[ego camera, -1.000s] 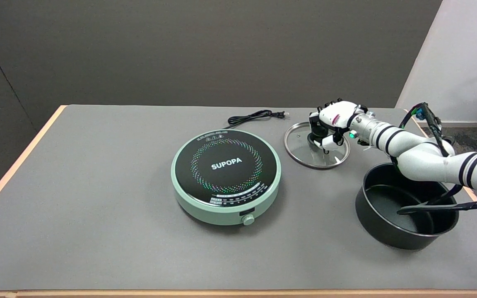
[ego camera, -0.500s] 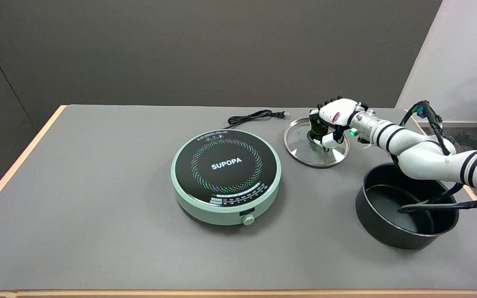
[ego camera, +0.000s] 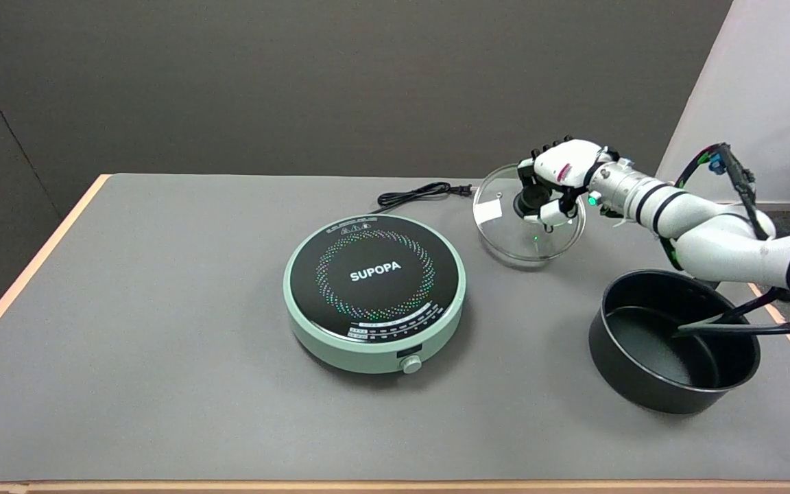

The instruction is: Pick up the pot lid.

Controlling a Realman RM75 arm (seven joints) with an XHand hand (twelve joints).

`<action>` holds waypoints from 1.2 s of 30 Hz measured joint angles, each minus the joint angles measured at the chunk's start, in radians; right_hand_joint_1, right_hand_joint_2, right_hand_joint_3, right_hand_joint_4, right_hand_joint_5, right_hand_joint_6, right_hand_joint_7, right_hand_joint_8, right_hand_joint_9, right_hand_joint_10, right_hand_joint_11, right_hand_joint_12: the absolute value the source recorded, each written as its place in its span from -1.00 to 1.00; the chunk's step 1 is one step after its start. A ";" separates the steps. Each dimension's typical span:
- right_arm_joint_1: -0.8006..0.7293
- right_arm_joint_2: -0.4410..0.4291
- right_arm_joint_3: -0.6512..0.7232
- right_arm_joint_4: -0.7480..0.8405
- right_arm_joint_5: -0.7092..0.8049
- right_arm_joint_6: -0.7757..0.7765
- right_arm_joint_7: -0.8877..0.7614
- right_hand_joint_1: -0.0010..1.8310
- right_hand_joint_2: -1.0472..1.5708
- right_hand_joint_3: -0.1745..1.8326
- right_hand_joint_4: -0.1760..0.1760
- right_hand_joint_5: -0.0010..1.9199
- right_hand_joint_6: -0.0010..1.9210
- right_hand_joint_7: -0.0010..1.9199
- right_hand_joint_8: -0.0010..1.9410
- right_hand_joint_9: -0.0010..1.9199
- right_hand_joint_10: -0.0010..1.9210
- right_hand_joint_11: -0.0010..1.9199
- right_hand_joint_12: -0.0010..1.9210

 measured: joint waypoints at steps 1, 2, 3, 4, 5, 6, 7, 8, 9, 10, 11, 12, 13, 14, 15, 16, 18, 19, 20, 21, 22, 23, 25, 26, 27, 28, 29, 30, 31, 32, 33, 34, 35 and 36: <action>0.002 0.007 0.002 -0.008 0.001 -0.002 0.000 0.48 0.45 -0.18 1.00 -0.39 0.46 -0.08 0.39 -0.14 0.66 -0.29 -0.03; 0.004 0.013 0.003 -0.016 0.001 -0.004 0.000 0.48 0.44 -0.18 1.00 -0.38 0.45 -0.07 0.38 -0.14 0.65 -0.28 -0.04; 0.006 0.019 0.005 -0.024 0.000 -0.007 0.001 0.48 0.44 -0.17 1.00 -0.38 0.45 -0.07 0.37 -0.13 0.65 -0.27 -0.05; 0.007 0.026 0.007 -0.032 0.000 -0.009 0.002 0.48 0.44 -0.17 1.00 -0.38 0.45 -0.06 0.37 -0.13 0.64 -0.26 -0.05; 0.008 0.033 0.009 -0.040 0.000 -0.011 0.004 0.48 0.44 -0.17 1.00 -0.38 0.45 -0.06 0.36 -0.13 0.64 -0.25 -0.06; 0.009 0.039 0.011 -0.047 0.000 -0.013 0.007 0.49 0.43 -0.17 1.00 -0.38 0.45 -0.05 0.36 -0.12 0.63 -0.24 -0.05; 0.009 0.044 0.013 -0.054 0.000 -0.014 0.011 0.49 0.43 -0.17 1.00 -0.37 0.46 -0.05 0.35 -0.12 0.63 -0.24 -0.03; 0.010 0.050 0.016 -0.060 0.001 -0.016 0.015 0.49 0.43 -0.16 1.00 -0.37 0.46 -0.05 0.34 -0.12 0.64 -0.23 -0.01; 0.011 0.057 0.019 -0.068 0.001 -0.019 0.024 0.49 0.42 -0.15 1.00 -0.36 0.48 -0.04 0.34 -0.11 0.64 -0.23 0.03; 0.011 0.061 0.021 -0.073 0.001 -0.020 0.031 0.49 0.41 -0.14 1.00 -0.37 0.51 -0.03 0.32 -0.10 0.63 -0.24 0.08; 0.011 0.068 0.024 -0.080 0.001 -0.021 0.041 0.50 0.41 -0.14 1.00 -0.37 0.51 -0.02 0.32 -0.10 0.64 -0.24 0.09; 0.012 0.074 0.028 -0.086 0.001 -0.023 0.052 0.50 0.41 -0.14 1.00 -0.37 0.51 -0.02 0.32 -0.10 0.63 -0.24 0.10; 0.012 0.080 0.031 -0.092 0.001 -0.025 0.064 0.50 0.41 -0.14 1.00 -0.37 0.52 -0.02 0.31 -0.09 0.64 -0.24 0.11; 0.012 0.086 0.034 -0.098 0.001 -0.027 0.075 0.50 0.41 -0.14 1.00 -0.36 0.52 -0.02 0.31 -0.09 0.64 -0.24 0.11; 0.012 0.092 0.038 -0.104 0.001 -0.028 0.087 0.50 0.39 -0.11 1.00 -0.37 0.53 -0.01 0.32 -0.09 0.64 -0.24 0.11; 0.012 0.098 0.041 -0.111 0.001 -0.030 0.097 0.50 0.37 -0.05 1.00 -0.38 0.54 -0.01 0.34 -0.10 0.65 -0.25 0.10; 0.012 0.108 0.047 -0.121 0.001 -0.032 0.117 0.51 0.34 0.03 1.00 -0.39 0.57 0.00 0.37 -0.11 0.66 -0.25 0.11; 0.013 0.113 0.050 -0.127 0.001 -0.033 0.127 0.51 0.34 0.04 1.00 -0.39 0.58 0.00 0.38 -0.11 0.67 -0.26 0.16; 0.013 0.118 0.053 -0.131 0.001 -0.035 0.139 0.51 0.33 0.06 1.00 -0.39 0.60 0.00 0.39 -0.11 0.67 -0.26 0.22; 0.013 0.123 0.055 -0.136 0.001 -0.036 0.149 0.51 0.33 0.07 1.00 -0.39 0.61 0.00 0.40 -0.11 0.68 -0.26 0.27; 0.013 0.126 0.057 -0.139 0.001 -0.038 0.160 0.51 0.33 0.08 1.00 -0.40 0.63 0.00 0.41 -0.11 0.69 -0.26 0.31; 0.013 0.130 0.059 -0.143 0.001 -0.039 0.169 0.51 0.33 0.09 1.00 -0.40 0.65 0.00 0.42 -0.11 0.69 -0.25 0.33; 0.013 0.138 0.063 -0.150 0.001 -0.041 0.191 0.51 0.32 0.11 1.00 -0.41 0.67 -0.01 0.43 -0.11 0.71 -0.25 0.34; 0.014 0.142 0.064 -0.153 0.001 -0.043 0.203 0.51 0.32 0.13 1.00 -0.41 0.67 -0.01 0.45 -0.12 0.72 -0.25 0.35; 0.014 0.147 0.066 -0.157 0.001 -0.044 0.213 0.51 0.31 0.14 1.00 -0.41 0.69 -0.01 0.45 -0.12 0.72 -0.25 0.35; 0.015 0.150 0.067 -0.159 0.001 -0.046 0.221 0.51 0.31 0.14 1.00 -0.41 0.69 -0.01 0.46 -0.12 0.73 -0.25 0.35; 0.015 0.155 0.069 -0.163 0.001 -0.047 0.230 0.51 0.31 0.15 1.00 -0.41 0.70 -0.01 0.46 -0.11 0.74 -0.25 0.35; 0.015 0.160 0.071 -0.168 0.001 -0.049 0.240 0.51 0.31 0.15 1.00 -0.40 0.70 -0.01 0.46 -0.11 0.74 -0.25 0.35; 0.015 0.164 0.074 -0.172 0.001 -0.052 0.248 0.51 0.31 0.15 1.00 -0.40 0.70 -0.01 0.46 -0.11 0.74 -0.25 0.34; 0.015 0.167 0.076 -0.175 0.001 -0.054 0.253 0.51 0.31 0.15 1.00 -0.40 0.70 -0.01 0.46 -0.11 0.74 -0.25 0.34; 0.015 0.171 0.081 -0.180 0.001 -0.057 0.260 0.51 0.31 0.15 1.00 -0.40 0.70 -0.01 0.46 -0.11 0.74 -0.25 0.33; 0.015 0.176 0.086 -0.185 0.001 -0.061 0.267 0.51 0.31 0.15 1.00 -0.39 0.70 -0.01 0.46 -0.11 0.73 -0.24 0.32; 0.015 0.180 0.091 -0.190 0.001 -0.065 0.272 0.51 0.31 0.14 1.00 -0.39 0.70 0.00 0.45 -0.10 0.72 -0.24 0.31; 0.013 0.184 0.097 -0.195 0.001 -0.069 0.278 0.51 0.31 0.14 1.00 -0.38 0.70 0.00 0.45 -0.10 0.72 -0.24 0.29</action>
